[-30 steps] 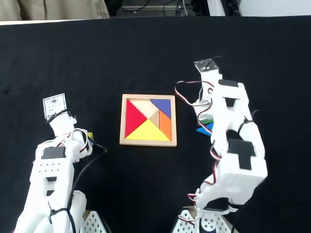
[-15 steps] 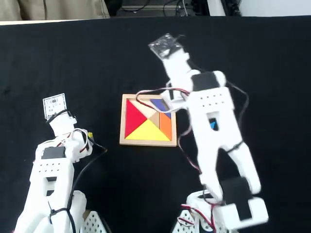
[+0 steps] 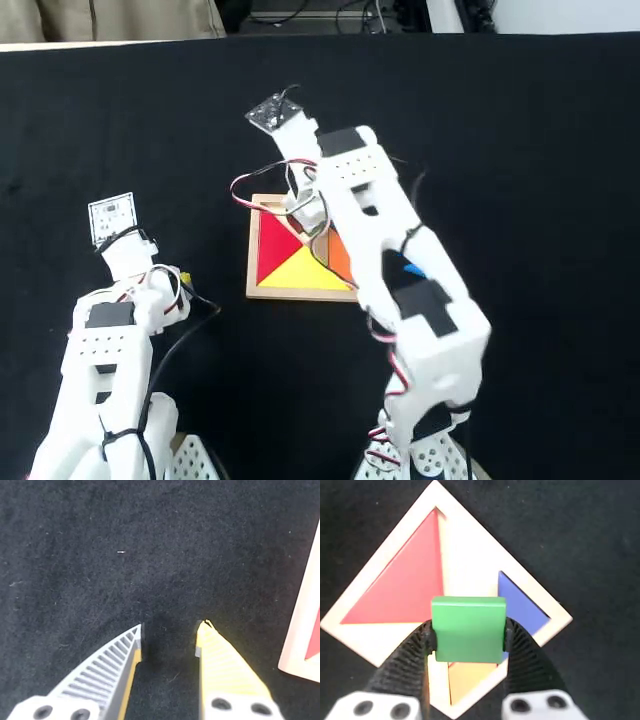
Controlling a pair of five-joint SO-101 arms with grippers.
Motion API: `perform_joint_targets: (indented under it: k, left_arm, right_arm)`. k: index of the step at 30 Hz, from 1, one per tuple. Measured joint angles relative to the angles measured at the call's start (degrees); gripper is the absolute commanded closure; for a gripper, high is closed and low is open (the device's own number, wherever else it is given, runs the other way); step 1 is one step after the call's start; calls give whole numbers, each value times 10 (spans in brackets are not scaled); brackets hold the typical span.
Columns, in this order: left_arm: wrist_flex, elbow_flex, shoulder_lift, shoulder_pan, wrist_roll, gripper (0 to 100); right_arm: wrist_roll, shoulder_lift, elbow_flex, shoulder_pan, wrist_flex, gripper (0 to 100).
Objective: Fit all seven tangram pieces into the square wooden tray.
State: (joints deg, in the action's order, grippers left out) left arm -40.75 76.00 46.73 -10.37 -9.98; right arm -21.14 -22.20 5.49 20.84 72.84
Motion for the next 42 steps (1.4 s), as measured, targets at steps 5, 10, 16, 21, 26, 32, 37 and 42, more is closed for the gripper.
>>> perform_joint_targets:
  k: [5,10,16,21,26,32,37,42]
  left_arm:
    - [0,0,0,3,0,812]
    - [0,0,0,18,0,812]
    - [0,0,0,21,0,812]
    - [0,0,0,21,0,812]
    - [0,0,0,21,0,812]
    - [0,0,0,21,0,812]
    - [0,0,0,21,0,812]
    - [0,0,0,21,0,812]
  right_arm:
    - [0,-62,32,0,0,979]
    - [0,-76,47,0,0,972]
    - [1,-79,47,0,0,863]
    - [4,-79,47,1,0,861]
    - [4,-79,47,9,0,861]
    - [4,-79,47,39,0,861]
    - [4,-79,47,38,0,861]
    - [4,-79,47,38,0,858]
